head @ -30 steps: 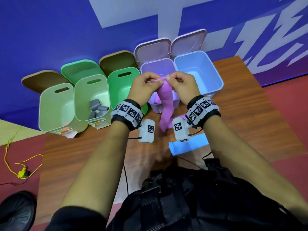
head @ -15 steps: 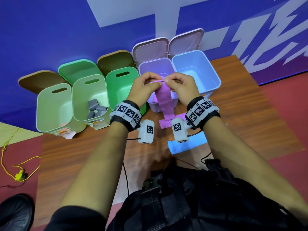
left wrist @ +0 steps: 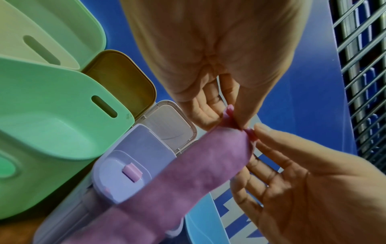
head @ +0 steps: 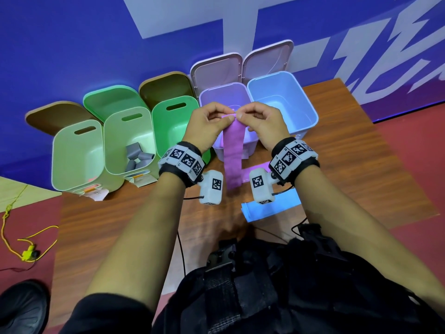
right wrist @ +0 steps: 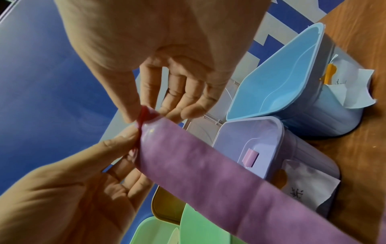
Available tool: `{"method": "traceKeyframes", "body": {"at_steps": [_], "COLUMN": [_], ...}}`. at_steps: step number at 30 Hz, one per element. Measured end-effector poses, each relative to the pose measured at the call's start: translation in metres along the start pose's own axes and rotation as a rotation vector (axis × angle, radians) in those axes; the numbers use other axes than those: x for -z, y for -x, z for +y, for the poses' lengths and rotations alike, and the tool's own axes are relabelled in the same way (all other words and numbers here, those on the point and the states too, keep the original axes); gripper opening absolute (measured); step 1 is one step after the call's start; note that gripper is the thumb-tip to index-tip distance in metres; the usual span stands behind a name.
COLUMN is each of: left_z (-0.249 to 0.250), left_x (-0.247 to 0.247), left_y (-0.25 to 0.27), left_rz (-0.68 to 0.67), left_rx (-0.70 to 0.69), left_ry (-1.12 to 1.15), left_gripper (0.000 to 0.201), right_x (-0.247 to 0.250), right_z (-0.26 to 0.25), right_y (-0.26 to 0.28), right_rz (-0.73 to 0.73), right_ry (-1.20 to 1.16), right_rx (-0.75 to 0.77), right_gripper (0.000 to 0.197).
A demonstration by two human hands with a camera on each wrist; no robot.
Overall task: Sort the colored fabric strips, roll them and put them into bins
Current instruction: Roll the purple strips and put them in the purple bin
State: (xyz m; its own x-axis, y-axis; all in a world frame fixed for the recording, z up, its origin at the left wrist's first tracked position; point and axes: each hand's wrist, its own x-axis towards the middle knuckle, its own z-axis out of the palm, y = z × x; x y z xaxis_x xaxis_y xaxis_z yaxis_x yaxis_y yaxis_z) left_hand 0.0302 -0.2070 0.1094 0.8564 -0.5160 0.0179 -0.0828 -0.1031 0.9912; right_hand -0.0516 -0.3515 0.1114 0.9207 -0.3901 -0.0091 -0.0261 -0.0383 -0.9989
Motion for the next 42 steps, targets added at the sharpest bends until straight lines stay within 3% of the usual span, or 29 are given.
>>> {"method": "traceKeyframes", "body": {"at_steps": [8, 42], "left_z": [0.004, -0.01], "left_x": [0.001, 0.0], "left_y": [0.001, 0.006], "left_rz": [0.018, -0.007], "left_rx": [-0.037, 0.028], "left_ry": [-0.042, 0.034], "left_gripper": [0.01, 0.008], "right_x": [-0.001, 0.0], "right_z": [0.001, 0.012], "right_y": [-0.003, -0.003], "right_rz": [-0.003, 0.012], "right_ry": [0.005, -0.045], "right_rx": [-0.003, -0.025], "right_gripper": [0.015, 0.011]}}
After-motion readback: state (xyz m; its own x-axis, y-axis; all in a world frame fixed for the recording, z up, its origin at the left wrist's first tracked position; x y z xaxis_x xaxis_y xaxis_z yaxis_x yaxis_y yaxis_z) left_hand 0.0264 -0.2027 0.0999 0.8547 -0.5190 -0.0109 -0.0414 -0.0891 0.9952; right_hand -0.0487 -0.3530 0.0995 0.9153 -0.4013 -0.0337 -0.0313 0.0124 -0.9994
